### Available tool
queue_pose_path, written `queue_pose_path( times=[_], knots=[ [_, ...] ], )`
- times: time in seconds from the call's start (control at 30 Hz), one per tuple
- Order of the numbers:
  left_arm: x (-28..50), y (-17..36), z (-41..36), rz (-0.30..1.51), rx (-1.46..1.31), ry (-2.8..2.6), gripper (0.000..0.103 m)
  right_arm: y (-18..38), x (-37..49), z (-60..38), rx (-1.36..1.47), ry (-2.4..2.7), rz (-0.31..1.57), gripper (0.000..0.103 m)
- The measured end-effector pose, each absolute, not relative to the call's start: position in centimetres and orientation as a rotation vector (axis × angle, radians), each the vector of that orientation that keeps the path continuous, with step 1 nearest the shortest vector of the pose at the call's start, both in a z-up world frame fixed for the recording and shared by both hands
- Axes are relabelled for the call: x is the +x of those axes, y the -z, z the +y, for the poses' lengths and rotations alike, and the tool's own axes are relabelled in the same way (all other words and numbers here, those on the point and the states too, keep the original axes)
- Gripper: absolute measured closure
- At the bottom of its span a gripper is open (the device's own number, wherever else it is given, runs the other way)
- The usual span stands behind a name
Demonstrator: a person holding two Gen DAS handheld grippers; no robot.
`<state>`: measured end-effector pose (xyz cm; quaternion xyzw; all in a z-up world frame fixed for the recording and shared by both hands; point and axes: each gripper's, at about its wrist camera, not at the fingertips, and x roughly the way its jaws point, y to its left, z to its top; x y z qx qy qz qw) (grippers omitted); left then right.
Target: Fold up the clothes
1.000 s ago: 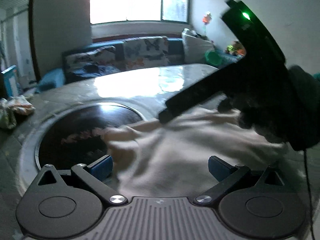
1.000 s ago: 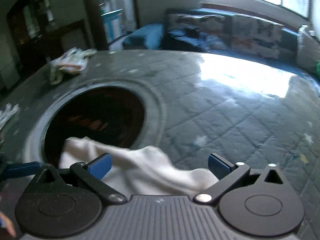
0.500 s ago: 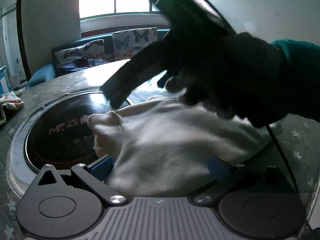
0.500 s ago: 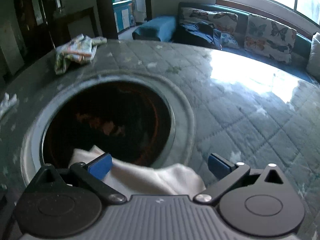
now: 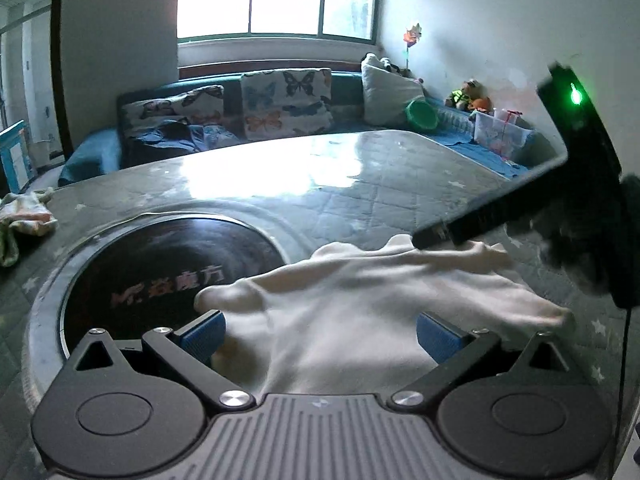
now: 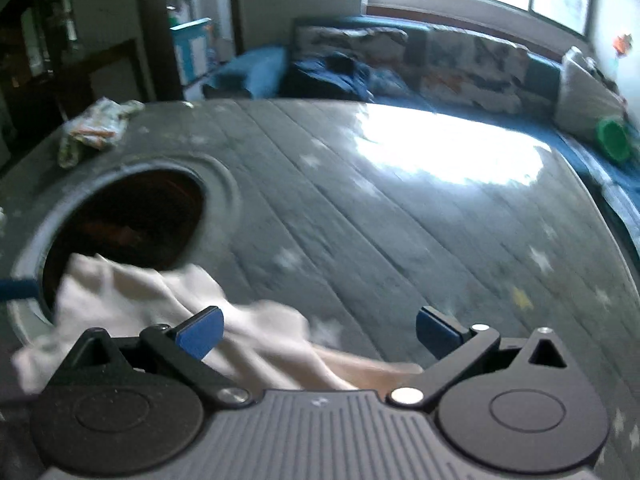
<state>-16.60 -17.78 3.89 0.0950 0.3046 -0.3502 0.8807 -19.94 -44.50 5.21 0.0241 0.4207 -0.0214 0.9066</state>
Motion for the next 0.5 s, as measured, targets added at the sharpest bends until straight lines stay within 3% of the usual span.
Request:
queue_pose_path(
  times=[0.27,0.5],
  knots=[
    [-15.1,-1.6,-19.2,0.714,0.244,0.716,0.0,-3.0,-20.1,-47.3,0.117,0.098,0.876,0.0],
    [-15.3,-1.6,-18.9,0.712,0.234,0.715,0.0,-4.9,-22.2,-47.8,0.099,0.083,0.821,0.0]
  ],
)
